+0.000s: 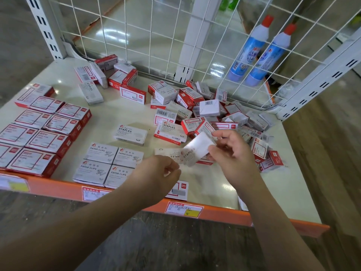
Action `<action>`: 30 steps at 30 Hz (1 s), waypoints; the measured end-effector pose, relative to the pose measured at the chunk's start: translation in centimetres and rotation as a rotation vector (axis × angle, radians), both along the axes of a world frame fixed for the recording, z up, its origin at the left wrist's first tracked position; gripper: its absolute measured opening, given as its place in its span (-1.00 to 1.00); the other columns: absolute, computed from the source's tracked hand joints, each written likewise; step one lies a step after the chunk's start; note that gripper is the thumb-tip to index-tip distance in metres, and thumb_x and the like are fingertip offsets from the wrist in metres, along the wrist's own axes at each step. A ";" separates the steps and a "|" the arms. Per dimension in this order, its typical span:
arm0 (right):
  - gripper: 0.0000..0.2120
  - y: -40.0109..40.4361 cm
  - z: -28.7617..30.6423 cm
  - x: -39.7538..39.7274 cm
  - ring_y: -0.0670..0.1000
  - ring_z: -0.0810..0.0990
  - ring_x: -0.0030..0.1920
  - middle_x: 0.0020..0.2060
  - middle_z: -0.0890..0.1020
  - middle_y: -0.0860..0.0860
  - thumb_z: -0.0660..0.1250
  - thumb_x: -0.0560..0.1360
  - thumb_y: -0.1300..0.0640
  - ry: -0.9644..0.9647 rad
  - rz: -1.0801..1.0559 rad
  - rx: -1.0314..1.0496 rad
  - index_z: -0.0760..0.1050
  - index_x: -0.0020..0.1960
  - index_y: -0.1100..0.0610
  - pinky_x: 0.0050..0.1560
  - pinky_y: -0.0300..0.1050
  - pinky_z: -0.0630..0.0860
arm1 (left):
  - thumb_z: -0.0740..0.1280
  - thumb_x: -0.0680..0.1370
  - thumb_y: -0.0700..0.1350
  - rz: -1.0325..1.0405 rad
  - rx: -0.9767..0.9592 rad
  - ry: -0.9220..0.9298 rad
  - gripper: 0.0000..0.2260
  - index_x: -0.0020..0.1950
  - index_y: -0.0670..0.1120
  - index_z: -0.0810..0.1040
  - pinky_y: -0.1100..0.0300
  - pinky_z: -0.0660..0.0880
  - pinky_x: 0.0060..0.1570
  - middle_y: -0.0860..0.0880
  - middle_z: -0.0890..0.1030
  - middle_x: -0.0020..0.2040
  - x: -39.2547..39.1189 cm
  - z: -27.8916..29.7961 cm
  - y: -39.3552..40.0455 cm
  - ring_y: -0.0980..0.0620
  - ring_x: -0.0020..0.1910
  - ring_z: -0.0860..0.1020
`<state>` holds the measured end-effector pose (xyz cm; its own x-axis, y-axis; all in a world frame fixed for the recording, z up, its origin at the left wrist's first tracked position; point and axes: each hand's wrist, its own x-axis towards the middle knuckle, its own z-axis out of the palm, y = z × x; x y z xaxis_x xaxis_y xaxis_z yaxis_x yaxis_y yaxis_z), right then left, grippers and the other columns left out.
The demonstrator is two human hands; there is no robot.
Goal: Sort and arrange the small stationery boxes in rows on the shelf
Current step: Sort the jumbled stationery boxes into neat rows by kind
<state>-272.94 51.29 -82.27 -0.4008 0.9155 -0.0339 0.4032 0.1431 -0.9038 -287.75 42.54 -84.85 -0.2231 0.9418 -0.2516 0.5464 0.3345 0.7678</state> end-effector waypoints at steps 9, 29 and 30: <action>-0.58 -0.8 -0.2 -0.1 -0.04 0.60 0.02 0.04 0.57 0.09 0.22 0.56 0.29 0.113 0.034 -0.127 0.44 0.08 -0.27 -0.04 -0.24 0.57 | 0.25 0.57 -0.09 0.113 0.081 -0.210 -0.77 0.22 -0.01 0.49 0.36 0.47 -0.11 0.15 0.55 0.02 0.2 -0.2 0.0 0.17 -0.04 0.53; -0.58 -0.9 -1.1 1.4 -0.26 0.56 0.01 -0.05 0.63 -0.21 0.37 0.46 0.22 -0.194 0.160 0.083 0.35 0.03 -0.28 0.00 -0.40 0.46 | 0.24 0.57 -0.12 0.184 0.128 -0.176 -0.92 -0.07 0.05 0.47 0.43 0.44 -0.35 0.22 0.49 -0.21 -0.4 -0.3 -0.1 0.19 -0.23 0.53; -0.58 -0.8 -1.0 1.5 -0.27 0.56 0.00 -0.07 0.62 -0.23 0.37 0.46 0.23 -0.197 0.166 0.089 0.36 0.02 -0.28 -0.01 -0.43 0.46 | 0.24 0.57 -0.12 0.173 0.123 -0.166 -0.93 -0.06 0.05 0.47 0.42 0.45 -0.34 0.21 0.49 -0.19 -0.3 -0.4 -0.1 0.18 -0.22 0.53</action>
